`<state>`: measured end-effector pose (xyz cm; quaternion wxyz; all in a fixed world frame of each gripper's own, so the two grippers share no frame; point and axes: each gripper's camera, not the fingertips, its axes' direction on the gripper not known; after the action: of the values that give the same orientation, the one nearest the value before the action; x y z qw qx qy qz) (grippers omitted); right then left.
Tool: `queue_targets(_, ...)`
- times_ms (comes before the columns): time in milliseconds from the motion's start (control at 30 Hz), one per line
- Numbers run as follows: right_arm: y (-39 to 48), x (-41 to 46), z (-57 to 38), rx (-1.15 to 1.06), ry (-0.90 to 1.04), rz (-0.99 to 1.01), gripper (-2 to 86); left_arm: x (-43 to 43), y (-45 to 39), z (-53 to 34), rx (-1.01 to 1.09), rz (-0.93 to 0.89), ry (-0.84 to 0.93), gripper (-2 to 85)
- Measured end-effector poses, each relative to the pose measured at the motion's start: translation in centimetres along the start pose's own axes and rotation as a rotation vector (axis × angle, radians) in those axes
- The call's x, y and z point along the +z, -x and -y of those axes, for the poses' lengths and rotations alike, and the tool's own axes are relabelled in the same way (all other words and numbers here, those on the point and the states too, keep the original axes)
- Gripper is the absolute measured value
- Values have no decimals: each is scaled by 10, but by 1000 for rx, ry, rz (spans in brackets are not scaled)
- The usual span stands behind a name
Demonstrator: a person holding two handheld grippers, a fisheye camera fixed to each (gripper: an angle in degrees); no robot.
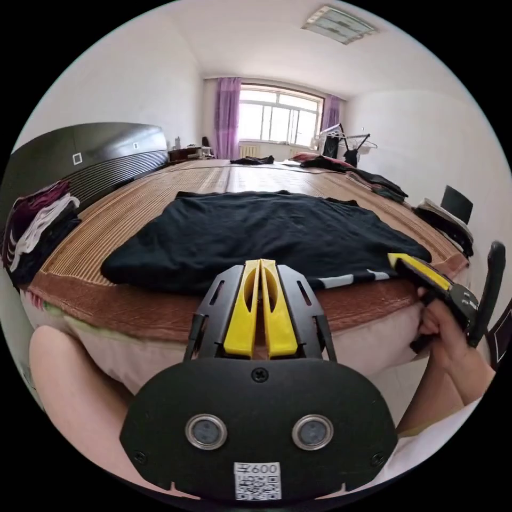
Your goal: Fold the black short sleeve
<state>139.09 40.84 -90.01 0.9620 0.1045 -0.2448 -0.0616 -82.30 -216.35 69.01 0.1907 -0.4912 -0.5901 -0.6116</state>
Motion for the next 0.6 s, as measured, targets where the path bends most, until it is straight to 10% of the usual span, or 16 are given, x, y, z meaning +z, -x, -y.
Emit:
queue_targets(333, -134, 23, -9, -96, 62, -138, -8, -118, 305, -3, -468, 172, -7, 27)
queue_targets(600, -255, 74, 44, 24, 213, -237, -8, -168, 379, 8, -173, -544, 97, 113)
